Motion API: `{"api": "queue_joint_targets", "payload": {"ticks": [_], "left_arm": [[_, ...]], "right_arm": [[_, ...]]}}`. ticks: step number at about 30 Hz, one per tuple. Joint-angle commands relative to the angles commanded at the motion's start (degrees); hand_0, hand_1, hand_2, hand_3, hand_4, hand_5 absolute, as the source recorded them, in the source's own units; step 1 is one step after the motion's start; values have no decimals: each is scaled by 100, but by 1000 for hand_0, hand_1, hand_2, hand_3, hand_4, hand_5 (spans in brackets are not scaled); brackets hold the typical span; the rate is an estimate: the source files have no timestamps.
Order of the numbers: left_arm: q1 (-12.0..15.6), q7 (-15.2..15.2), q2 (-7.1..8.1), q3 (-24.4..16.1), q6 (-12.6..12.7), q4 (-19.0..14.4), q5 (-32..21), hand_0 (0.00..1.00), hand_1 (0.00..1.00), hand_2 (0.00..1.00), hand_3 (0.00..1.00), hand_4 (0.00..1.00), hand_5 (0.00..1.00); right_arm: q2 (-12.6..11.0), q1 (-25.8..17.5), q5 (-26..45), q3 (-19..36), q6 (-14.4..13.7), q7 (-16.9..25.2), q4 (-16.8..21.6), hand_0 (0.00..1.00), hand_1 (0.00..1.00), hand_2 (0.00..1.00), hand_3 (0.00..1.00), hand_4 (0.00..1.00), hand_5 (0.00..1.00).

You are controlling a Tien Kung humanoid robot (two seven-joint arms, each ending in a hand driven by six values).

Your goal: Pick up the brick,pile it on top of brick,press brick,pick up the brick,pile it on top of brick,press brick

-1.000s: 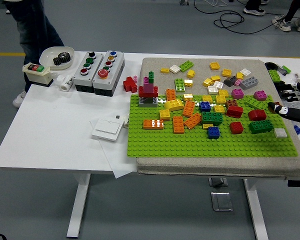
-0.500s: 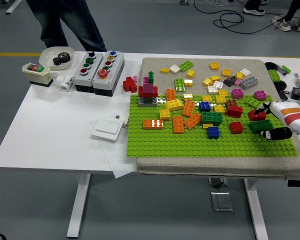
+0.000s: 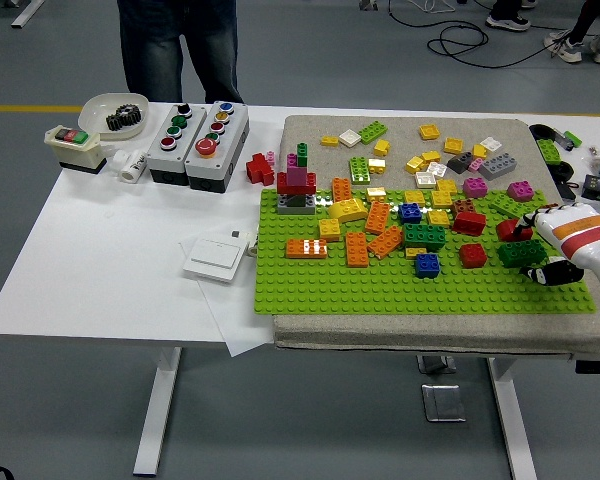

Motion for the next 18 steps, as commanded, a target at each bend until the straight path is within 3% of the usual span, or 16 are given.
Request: {"api": "queue_joint_targets", "payload": {"ticks": [18], "left_arm": [[25, 44, 4, -82, -56, -19, 165, 688, 709, 746, 590, 672, 661]], "right_arm": [[291, 205, 0, 96, 33, -18, -559, 569, 628, 677, 620, 803, 361]]}}
